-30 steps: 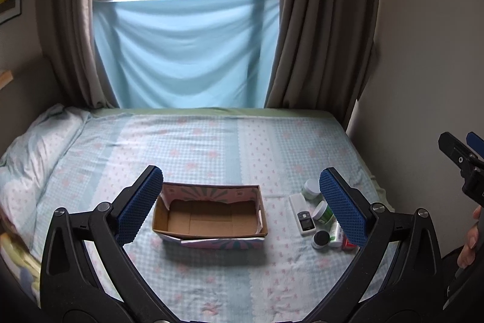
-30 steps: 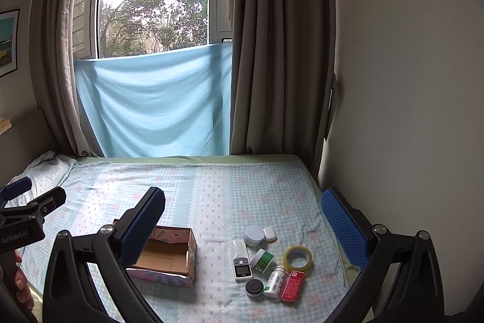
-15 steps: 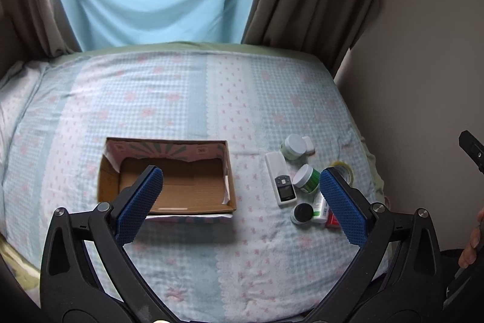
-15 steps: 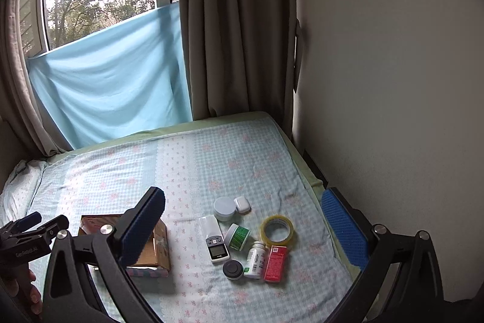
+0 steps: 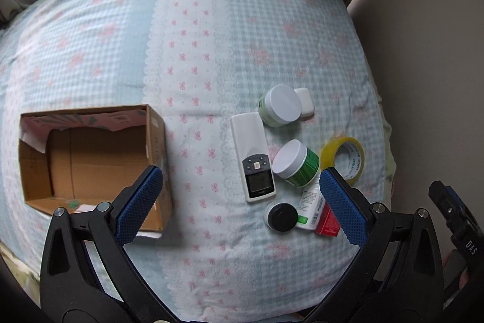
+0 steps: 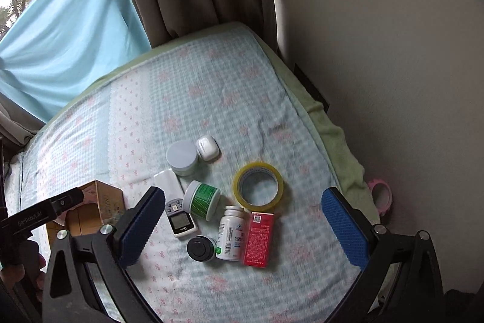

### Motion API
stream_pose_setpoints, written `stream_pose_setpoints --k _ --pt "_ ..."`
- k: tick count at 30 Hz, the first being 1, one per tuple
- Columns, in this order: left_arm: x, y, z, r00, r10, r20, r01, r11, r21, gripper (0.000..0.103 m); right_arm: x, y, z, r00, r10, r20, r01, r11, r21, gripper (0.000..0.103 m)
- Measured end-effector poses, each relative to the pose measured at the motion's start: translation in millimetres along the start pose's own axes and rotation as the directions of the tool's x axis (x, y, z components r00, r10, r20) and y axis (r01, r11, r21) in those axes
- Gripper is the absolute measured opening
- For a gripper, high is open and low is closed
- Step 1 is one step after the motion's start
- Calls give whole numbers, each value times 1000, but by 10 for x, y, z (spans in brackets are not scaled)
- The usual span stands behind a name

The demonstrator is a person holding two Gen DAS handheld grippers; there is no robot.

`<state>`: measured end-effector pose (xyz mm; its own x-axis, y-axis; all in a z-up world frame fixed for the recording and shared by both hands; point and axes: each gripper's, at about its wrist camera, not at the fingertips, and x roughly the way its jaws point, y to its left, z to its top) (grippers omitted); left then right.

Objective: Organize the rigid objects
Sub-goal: 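Grasp the white remote with the left tool while the right tool grasps the yellow tape roll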

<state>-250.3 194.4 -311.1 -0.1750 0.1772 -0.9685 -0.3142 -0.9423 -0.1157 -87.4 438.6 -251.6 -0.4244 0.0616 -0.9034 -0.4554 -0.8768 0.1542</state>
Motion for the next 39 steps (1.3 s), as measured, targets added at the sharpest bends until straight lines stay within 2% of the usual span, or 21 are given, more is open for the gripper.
stream_pose_setpoints --k 3,6,11,14,24,29,35,39 --pt "443 -66 97 997 22 -75 -22 1000 3 103 491 -68 44 995 25 -100 -20 999 45 103" --pt "854 -106 161 989 44 -141 -44 999 1 103 972 -122 45 981 19 -194 -1 996 91 103" --pt "1446 -167 179 970 70 -233 -71 997 5 103 1646 -143 -36 954 -5 -299 40 993 111 103" --pt "1726 -188 171 956 93 -277 -92 996 15 103 1894 -158 -117 938 -25 -347 72 990 123 103" --pt "2212 -207 70 923 113 -367 -116 993 14 103 2231 -198 -304 908 -98 -407 151 984 99 103" --pt "2319 -172 64 921 69 -384 -95 994 -50 98 2413 -259 -329 895 -105 -434 161 982 95 103" --pt "2372 -163 60 916 81 -392 -119 990 -74 96 2493 -334 -263 895 -113 -431 166 983 85 103" --pt "2324 -200 54 920 98 -380 -135 988 -70 82 2508 -290 -250 893 -141 -427 176 983 44 101"
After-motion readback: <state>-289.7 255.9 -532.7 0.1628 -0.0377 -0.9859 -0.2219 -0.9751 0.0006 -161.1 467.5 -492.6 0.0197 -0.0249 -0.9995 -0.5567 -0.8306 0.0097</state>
